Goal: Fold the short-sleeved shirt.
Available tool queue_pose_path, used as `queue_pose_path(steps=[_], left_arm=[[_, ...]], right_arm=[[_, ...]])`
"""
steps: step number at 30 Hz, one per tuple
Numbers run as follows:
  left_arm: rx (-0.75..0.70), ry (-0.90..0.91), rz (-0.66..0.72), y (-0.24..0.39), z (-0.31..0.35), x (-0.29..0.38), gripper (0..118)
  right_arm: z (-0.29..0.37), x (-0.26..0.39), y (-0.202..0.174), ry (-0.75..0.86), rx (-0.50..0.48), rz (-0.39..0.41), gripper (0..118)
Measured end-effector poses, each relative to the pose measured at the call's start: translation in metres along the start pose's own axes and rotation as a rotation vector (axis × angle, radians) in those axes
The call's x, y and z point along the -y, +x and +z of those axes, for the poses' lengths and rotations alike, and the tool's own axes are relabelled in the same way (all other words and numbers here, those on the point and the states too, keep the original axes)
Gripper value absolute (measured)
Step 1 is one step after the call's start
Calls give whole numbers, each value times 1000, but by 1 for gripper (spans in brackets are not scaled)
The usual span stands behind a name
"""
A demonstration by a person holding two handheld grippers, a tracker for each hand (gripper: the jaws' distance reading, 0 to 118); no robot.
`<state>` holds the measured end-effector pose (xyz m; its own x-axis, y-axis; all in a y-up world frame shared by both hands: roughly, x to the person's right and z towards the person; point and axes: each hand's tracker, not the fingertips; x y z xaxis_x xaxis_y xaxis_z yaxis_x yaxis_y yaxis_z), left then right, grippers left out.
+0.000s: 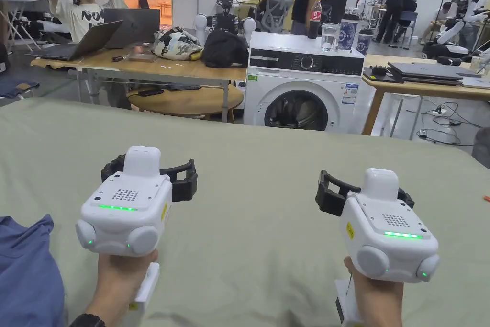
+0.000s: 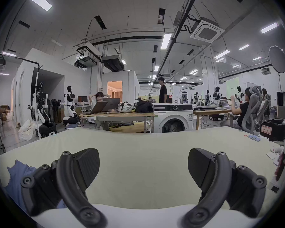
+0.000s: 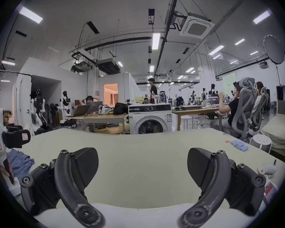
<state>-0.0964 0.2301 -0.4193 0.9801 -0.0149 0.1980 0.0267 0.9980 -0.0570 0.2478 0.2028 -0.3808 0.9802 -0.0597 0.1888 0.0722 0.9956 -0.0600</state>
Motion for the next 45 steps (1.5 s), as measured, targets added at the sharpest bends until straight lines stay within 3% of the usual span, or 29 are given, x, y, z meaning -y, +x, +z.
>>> queue_pose_path(steps=[4, 12, 18, 34, 45], left_arm=[[1, -19, -12, 3, 0, 1, 108], [-16, -28, -21, -1, 0, 4, 108], [-30, -28, -22, -4, 1, 3, 108], [-40, -37, -2, -6, 5, 0, 108], [-25, -43, -30, -2, 5, -2, 108]], right_arm=[[0, 2, -7, 10, 106, 41, 109], [2, 4, -14, 32, 113, 127, 108], [3, 3, -14, -9, 93, 93, 108], [8, 0, -19, 5, 95, 143, 108], [6, 0, -11, -14, 118, 97, 108]])
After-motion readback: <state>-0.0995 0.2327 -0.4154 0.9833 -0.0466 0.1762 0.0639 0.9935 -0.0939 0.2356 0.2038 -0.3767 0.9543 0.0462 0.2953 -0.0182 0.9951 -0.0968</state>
